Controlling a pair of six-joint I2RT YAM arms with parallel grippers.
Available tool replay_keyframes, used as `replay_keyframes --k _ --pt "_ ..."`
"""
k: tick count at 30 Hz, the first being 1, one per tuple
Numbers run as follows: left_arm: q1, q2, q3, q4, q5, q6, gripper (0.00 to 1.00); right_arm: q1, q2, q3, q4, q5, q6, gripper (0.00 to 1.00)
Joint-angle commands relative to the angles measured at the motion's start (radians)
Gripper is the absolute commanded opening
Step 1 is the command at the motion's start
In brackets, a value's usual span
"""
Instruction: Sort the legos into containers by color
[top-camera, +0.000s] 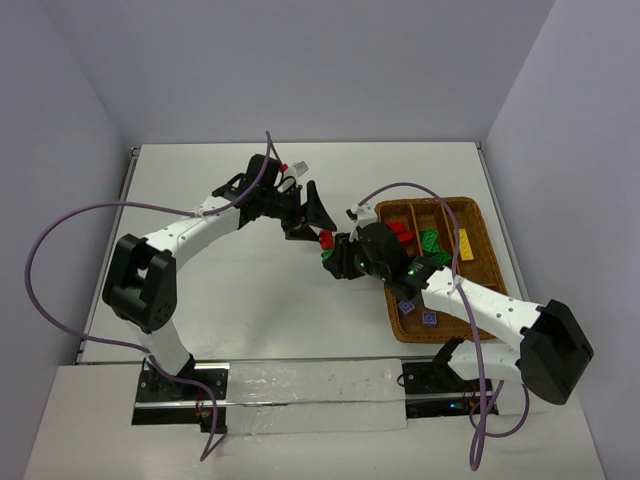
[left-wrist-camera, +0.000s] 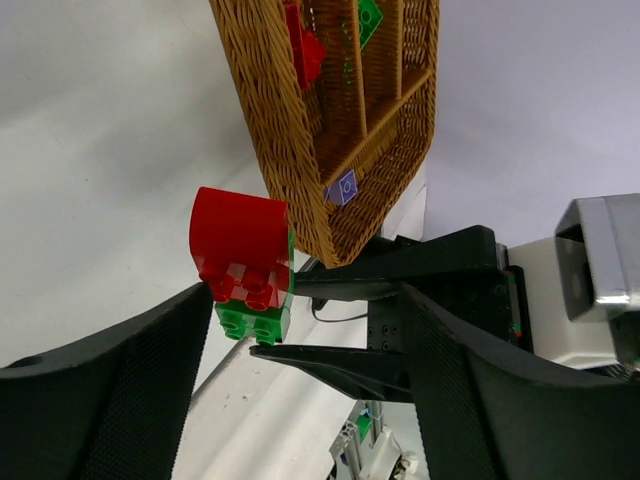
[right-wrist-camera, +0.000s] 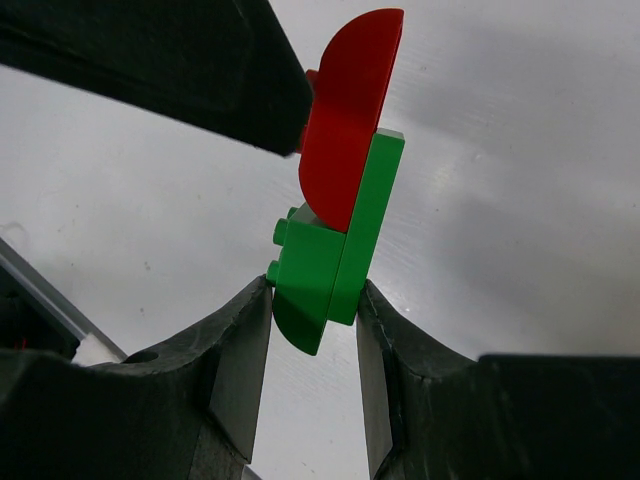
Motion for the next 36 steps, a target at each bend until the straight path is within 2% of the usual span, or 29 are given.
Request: replay_keyframes --k 1,5,11,15,17,20,21,22,23,27,36 --pt "-0.011 0.016 0.009 0.019 -0.019 0.017 0.73 0.009 -0.037 0.025 0.049 -0.004 -0.016 0.18" --pt "-0.011 0.015 0.007 0.028 -0.016 0.018 0.65 0.009 -0.048 0.011 0.058 -0.008 0.000 0.18" --pt "-0.011 0.034 0.010 0.020 -0.009 0.033 0.76 0.011 -0.064 0.016 0.055 -0.008 -0.007 0.18" --pt "-0.011 0.039 0.001 0.024 -0.012 0.031 0.77 0.011 -0.073 0.020 0.050 -0.007 -0.010 0.18" --pt "-0.011 0.035 -0.002 0.027 -0.016 0.028 0.72 0.009 -0.077 0.019 0.047 -0.008 -0.010 0.18" --pt "-0.011 0.028 -0.007 0.042 -0.018 0.019 0.60 0.009 -0.078 0.018 0.045 -0.006 -0.009 0.18" --pt "-0.011 0.022 -0.009 0.051 -0.014 0.014 0.49 0.009 -0.078 0.018 0.044 -0.003 -0.008 0.18" --pt "-0.011 0.017 -0.009 0.055 -0.014 0.010 0.45 0.008 -0.077 0.017 0.044 -0.003 -0.005 0.19" --pt "-0.011 0.010 -0.012 0.059 -0.019 0.007 0.29 0.009 -0.075 0.014 0.044 -0.004 -0.002 0.19" --pt "-0.010 0.007 -0.008 0.050 -0.023 0.010 0.00 0.009 -0.063 0.006 0.045 -0.003 0.036 0.19" --pt "0.041 -0.051 -0.066 0.065 -0.064 -0.012 0.00 -0.029 0.043 0.033 -0.076 0.038 0.163 0.13"
